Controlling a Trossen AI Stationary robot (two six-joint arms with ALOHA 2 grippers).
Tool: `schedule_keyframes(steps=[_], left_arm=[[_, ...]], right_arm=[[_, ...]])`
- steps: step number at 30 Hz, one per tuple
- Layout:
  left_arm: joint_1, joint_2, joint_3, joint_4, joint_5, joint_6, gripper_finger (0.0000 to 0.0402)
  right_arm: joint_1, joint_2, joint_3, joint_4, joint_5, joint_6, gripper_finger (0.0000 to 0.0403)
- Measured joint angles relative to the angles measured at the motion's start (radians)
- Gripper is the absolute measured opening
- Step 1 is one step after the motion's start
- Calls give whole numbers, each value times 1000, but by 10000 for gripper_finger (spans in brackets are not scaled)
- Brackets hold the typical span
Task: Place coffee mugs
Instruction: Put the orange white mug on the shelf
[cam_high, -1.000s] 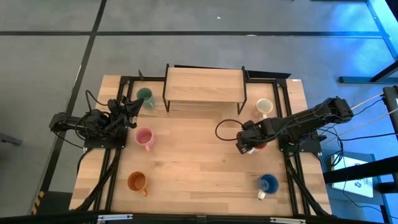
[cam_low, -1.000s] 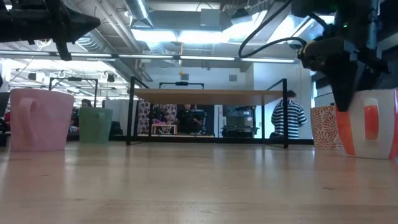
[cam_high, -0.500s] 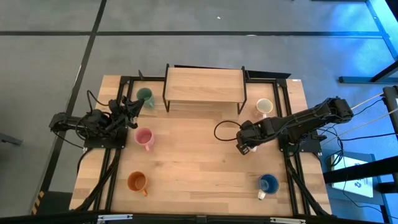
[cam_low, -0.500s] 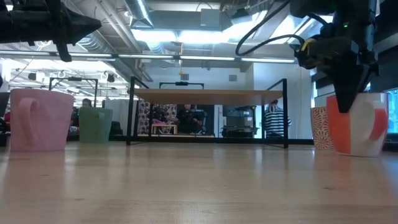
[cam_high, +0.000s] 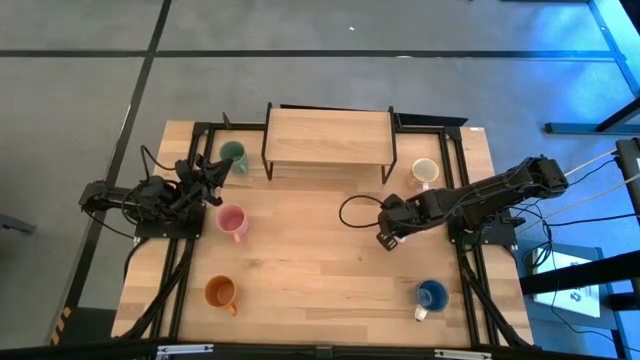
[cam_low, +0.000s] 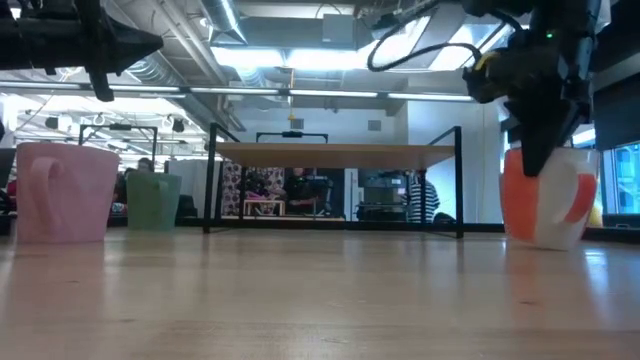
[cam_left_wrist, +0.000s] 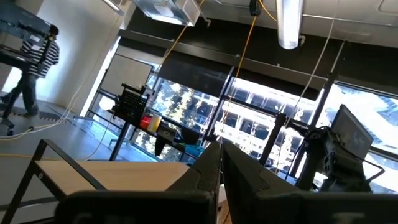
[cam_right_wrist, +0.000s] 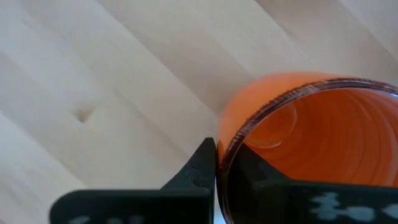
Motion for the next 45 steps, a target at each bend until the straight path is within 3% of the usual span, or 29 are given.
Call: schedule_keyframes(steps=[14,21,34,45], left_arm=[[0,0,0,-3,-30,0,11],[0,0,0,-3,-30,-1,11],[0,0,0,-31,-44,-34,11],[0,0,0,-64,-45,-36,11]], right_arm=[[-30,0,247,-105,74,-272,2],[-91,0,432,-170,174,-450,1],[-351,22,709,-260,224,-742,1],[-619,265,993,-429,108,-847,2]])
